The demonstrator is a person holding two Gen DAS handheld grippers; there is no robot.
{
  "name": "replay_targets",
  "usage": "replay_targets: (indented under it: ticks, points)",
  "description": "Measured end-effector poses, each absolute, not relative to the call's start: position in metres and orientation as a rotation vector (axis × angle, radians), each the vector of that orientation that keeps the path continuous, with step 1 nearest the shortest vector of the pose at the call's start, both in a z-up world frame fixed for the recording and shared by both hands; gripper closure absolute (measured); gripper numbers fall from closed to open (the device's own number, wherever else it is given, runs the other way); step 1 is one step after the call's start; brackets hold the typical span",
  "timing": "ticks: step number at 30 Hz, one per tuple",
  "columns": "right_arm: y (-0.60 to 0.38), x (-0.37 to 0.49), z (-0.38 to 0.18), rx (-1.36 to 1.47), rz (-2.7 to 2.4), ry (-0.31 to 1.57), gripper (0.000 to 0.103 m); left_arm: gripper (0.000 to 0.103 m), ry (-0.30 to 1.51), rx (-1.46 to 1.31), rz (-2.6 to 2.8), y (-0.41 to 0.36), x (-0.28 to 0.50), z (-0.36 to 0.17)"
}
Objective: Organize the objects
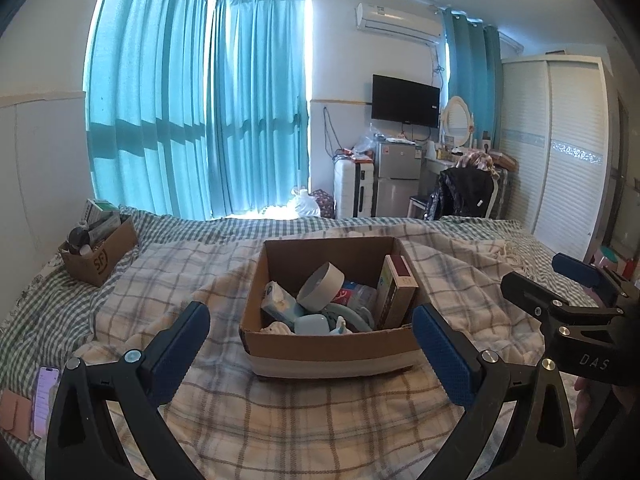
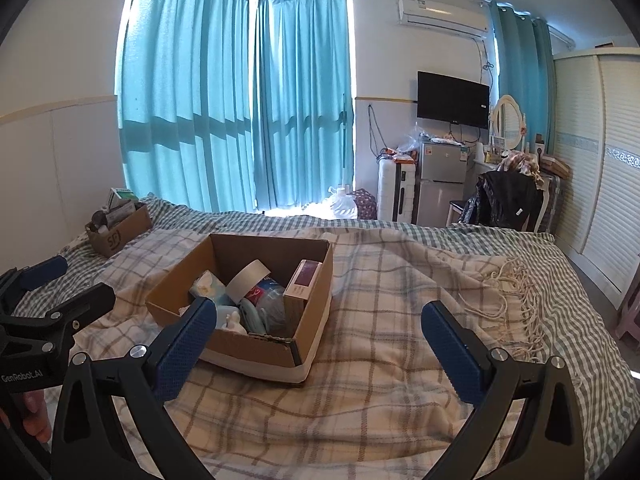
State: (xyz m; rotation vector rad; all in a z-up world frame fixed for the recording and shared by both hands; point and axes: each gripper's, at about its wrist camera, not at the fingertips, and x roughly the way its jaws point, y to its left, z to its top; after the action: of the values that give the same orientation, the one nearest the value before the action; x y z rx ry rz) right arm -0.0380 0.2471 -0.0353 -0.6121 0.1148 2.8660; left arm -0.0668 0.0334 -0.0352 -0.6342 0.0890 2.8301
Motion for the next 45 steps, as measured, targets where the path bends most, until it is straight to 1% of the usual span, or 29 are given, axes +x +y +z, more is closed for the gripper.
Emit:
replay_targets:
  ticks: [31, 40, 45]
  points:
    - [0.245, -0.040, -0.041, -0.632, 2.863, 0.104, 0.000, 0.000, -0.013, -0.718, 2.811, 0.025, -0.072, -0.044]
    - [0.247, -0.040, -0.045, -0.647, 2.859, 0.103, 0.000, 0.000, 0.048, -0.698, 2.825, 0.030, -0.067, -0.042]
    - [0.246, -0.041, -0.045, -0.657, 2.855, 0.094, 0.000, 0.000, 0.033, -0.708, 2.815, 0.031, -0.067, -0.043]
